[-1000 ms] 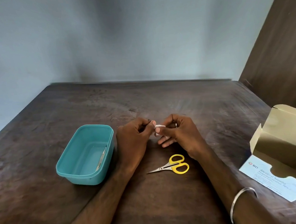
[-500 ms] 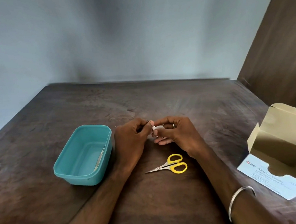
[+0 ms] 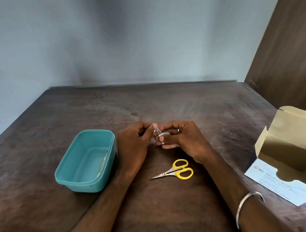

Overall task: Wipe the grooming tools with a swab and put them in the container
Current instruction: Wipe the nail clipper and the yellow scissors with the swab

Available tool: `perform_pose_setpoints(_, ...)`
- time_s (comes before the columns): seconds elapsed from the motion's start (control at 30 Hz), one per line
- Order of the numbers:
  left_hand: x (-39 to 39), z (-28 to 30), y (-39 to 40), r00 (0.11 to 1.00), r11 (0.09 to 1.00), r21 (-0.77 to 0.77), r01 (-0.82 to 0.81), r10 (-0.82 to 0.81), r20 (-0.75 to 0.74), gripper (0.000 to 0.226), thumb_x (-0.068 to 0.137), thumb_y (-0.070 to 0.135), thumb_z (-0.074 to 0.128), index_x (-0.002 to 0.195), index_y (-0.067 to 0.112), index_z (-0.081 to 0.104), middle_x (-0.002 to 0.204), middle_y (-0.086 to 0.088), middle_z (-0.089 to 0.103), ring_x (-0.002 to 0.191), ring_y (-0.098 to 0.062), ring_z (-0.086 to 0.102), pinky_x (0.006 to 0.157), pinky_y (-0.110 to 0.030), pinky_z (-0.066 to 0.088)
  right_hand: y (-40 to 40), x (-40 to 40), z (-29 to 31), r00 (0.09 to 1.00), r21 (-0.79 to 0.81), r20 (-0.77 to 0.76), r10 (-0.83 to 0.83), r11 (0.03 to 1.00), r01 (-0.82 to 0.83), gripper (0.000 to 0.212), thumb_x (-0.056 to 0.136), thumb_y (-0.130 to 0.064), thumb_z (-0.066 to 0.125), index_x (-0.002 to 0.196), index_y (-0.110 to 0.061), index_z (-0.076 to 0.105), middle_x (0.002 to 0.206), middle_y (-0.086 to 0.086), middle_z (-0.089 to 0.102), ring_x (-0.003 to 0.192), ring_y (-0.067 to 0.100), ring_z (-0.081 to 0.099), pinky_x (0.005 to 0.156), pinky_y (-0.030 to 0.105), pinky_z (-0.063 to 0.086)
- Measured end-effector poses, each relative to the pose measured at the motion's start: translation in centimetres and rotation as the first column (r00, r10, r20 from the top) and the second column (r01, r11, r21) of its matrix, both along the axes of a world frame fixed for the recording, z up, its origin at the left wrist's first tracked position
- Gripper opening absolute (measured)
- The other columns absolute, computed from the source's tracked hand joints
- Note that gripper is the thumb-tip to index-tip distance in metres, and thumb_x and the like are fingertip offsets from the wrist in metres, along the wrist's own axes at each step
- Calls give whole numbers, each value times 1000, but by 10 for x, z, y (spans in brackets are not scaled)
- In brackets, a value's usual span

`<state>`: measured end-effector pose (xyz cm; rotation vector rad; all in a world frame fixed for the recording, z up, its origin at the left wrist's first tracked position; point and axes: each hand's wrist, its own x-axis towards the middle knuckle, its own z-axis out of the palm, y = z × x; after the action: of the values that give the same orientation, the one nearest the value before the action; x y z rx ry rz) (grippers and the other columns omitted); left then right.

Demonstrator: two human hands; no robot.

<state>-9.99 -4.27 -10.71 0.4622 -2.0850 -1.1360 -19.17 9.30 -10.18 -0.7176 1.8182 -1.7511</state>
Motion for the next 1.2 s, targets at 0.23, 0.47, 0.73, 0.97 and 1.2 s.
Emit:
perform_pose_setpoints(0.23, -1, -4, -1, 997, 992, 99, 80, -78, -28, 12, 89, 30, 71, 82, 21, 76, 73, 7, 74, 68, -11, 71, 70, -48, 59, 1, 0, -1, 997, -26, 3, -77, 997, 77, 17, 88, -12, 75, 99, 1, 74, 89, 20, 77, 82, 35, 76, 75, 41, 64)
perform_pose_setpoints(0.47, -1, -3, 0, 998, 996, 59, 68, -66, -23, 8, 87, 26, 72, 82, 21, 76, 73, 9, 74, 68, -7, 70, 70, -44, 58, 1, -1, 0, 998, -24, 41, -45, 999, 46, 15, 90, -4, 69, 102, 4, 71, 93, 23, 76, 85, 35, 76, 75, 39, 64)
perform_pose_setpoints(0.73, -2, -3, -1, 993, 976, 189, 108, -99, -59, 22, 87, 9, 70, 84, 31, 73, 80, 11, 76, 75, -5, 72, 75, -32, 60, 2, -1, 1, 997, -27, 66, -47, 998, 49, 15, 86, 4, 70, 101, 4, 70, 92, 20, 76, 83, 32, 76, 76, 39, 64)
perform_pose_setpoints(0.97, -2, -2, -3, 974, 942, 250, 224, -211, -78, 25, 88, 0, 67, 85, 25, 74, 85, 8, 75, 82, -10, 71, 75, -32, 60, 3, 0, 5, 988, -51, 135, -75, 995, 83, 8, 87, -14, 74, 89, -7, 72, 82, 18, 76, 74, 31, 76, 67, 36, 63)
perform_pose_setpoints(1.2, -1, -2, -3, 977, 949, 230, 214, -201, -76, 24, 87, 1, 67, 86, 23, 74, 85, 7, 76, 83, -10, 71, 78, -32, 59, 5, 0, 8, 986, -74, 166, -25, 997, 38, 13, 86, -9, 74, 97, -3, 71, 89, 21, 76, 81, 33, 76, 70, 36, 63)
